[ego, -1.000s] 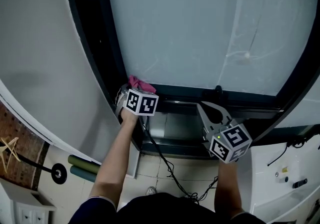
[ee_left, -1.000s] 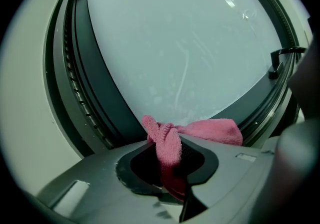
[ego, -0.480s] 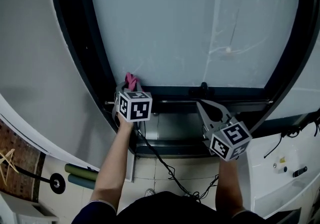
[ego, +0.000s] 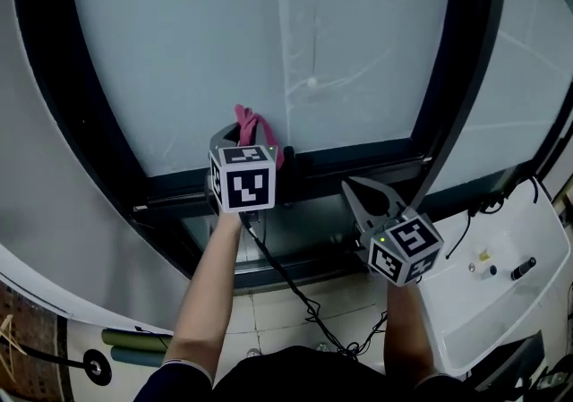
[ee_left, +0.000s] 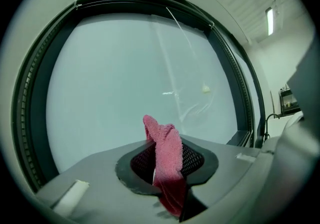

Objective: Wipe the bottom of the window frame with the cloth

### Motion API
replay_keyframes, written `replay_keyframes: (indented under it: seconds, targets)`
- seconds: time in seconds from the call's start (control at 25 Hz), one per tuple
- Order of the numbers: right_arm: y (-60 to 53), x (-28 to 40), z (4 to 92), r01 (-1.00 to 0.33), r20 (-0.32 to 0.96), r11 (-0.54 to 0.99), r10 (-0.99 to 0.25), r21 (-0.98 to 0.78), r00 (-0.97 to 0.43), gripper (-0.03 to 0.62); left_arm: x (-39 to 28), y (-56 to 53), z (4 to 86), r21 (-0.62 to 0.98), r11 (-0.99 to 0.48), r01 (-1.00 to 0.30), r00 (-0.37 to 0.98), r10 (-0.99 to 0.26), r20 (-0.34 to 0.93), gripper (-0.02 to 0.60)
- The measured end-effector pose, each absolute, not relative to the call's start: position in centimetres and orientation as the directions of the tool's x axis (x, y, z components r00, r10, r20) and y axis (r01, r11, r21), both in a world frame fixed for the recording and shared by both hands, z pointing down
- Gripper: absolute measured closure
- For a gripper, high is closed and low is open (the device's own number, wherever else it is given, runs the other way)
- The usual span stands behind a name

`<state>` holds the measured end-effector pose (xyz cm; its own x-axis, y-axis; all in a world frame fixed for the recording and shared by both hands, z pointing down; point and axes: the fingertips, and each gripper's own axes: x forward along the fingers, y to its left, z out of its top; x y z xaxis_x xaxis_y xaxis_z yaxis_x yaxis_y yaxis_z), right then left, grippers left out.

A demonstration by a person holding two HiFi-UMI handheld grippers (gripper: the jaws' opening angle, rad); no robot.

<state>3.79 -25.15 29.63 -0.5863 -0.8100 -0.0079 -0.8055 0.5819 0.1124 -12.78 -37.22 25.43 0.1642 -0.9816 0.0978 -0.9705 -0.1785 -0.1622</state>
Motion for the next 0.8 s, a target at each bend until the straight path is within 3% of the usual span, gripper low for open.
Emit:
replay_keyframes:
  seconds: [0.36,0.8]
  targets:
    - [-24.8,12.2,29.7,-0.844,-0.011,0.527,-0.848,0.096,-0.530,0.592,-1.2,-40.0,26.8,-0.164,-0.236,-0.958,0.211,-0.965,0.153,0.495]
    - [-25.5,18.8,31.5,-0.862,0.016,0.502,-0.864,0.061,-0.502,0.592,3.3,-43.4,33.7,-0.249,-0.120,-0.961,0.049,-0.960,0.275,0.494]
